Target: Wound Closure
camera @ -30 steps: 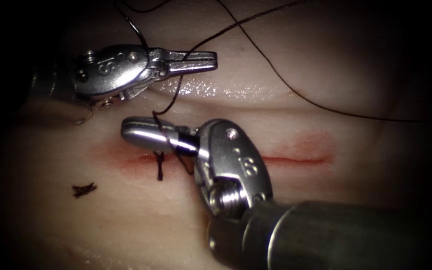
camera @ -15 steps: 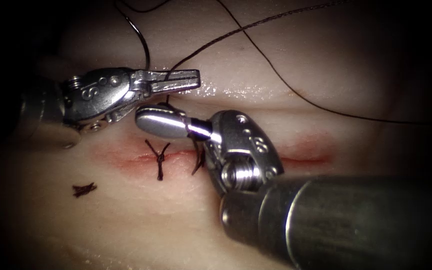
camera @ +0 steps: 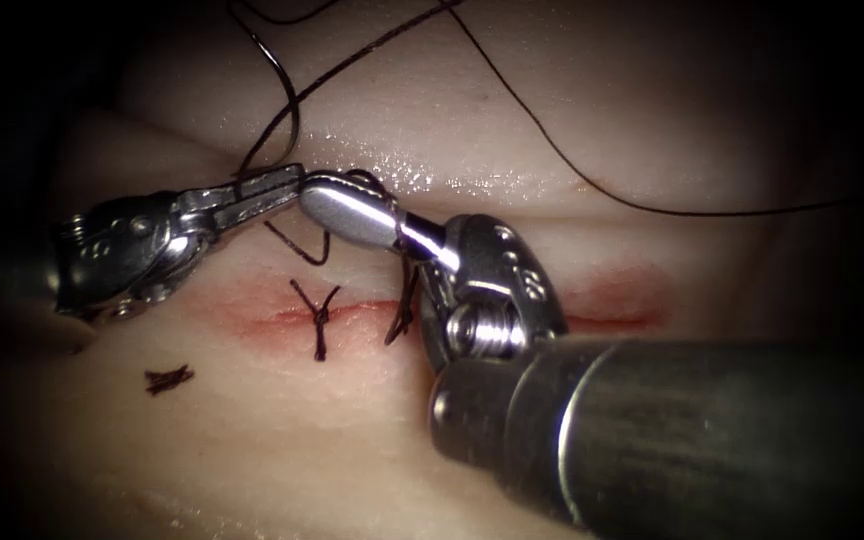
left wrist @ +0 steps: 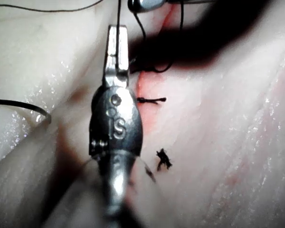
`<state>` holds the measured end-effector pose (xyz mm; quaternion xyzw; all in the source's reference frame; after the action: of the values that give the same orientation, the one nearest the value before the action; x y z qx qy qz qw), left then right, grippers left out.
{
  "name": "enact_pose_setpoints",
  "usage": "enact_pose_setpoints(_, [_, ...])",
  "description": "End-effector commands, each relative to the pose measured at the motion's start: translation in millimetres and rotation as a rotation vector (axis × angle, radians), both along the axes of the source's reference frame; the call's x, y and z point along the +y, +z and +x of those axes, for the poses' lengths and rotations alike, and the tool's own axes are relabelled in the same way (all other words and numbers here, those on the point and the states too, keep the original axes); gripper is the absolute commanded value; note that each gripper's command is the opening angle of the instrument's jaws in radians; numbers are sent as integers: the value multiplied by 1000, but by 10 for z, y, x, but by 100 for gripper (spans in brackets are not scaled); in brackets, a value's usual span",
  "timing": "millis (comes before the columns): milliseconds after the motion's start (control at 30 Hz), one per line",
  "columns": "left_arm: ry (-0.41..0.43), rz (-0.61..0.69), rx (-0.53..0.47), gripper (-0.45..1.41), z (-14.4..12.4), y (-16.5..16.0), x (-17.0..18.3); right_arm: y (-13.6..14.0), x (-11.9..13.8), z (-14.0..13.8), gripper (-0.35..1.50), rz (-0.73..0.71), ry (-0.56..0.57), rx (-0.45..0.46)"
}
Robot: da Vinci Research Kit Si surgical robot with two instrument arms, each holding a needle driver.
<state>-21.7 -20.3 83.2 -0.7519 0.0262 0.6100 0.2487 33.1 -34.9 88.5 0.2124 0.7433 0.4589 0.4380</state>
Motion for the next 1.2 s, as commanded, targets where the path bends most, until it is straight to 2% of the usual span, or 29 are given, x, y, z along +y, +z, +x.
enact_pose_setpoints(33, [-9,-2,1,-45,-6,8,-8,6,-2,7,-35,1,7,-1])
enact_pose_setpoints(267, [-41,-11,26,-45,-19,21,-42,7,3,5,-35,-5,39,-13])
enact_pose_setpoints(567, [-28,2,9,-45,-37,33,-65,7,6,6,-35,-21,51,-23])
enact_pose_setpoints(633, [-23,3,7,-45,-39,33,-69,8,7,7,2,-22,53,-23])
enact_pose_setpoints(700, [-21,4,4,-45,-41,32,-73,8,7,8,22,-23,53,-23])
enact_pose_setpoints(867, [-13,-4,-4,-45,-47,25,-81,10,9,10,51,-30,59,-26])
enact_pose_setpoints(967, [-6,-4,-9,-45,-51,18,-84,13,11,9,79,-41,50,-28])
enact_pose_setpoints(1033, [0,-4,-17,-45,-54,11,-84,15,10,9,88,-62,24,-26])
enact_pose_setpoints(1167, [13,-2,-30,-45,-59,-3,-87,18,8,7,88,-95,-23,-22])
enact_pose_setpoints(1200, [17,4,-28,-45,-60,-11,-89,19,6,5,88,-110,-51,-51])
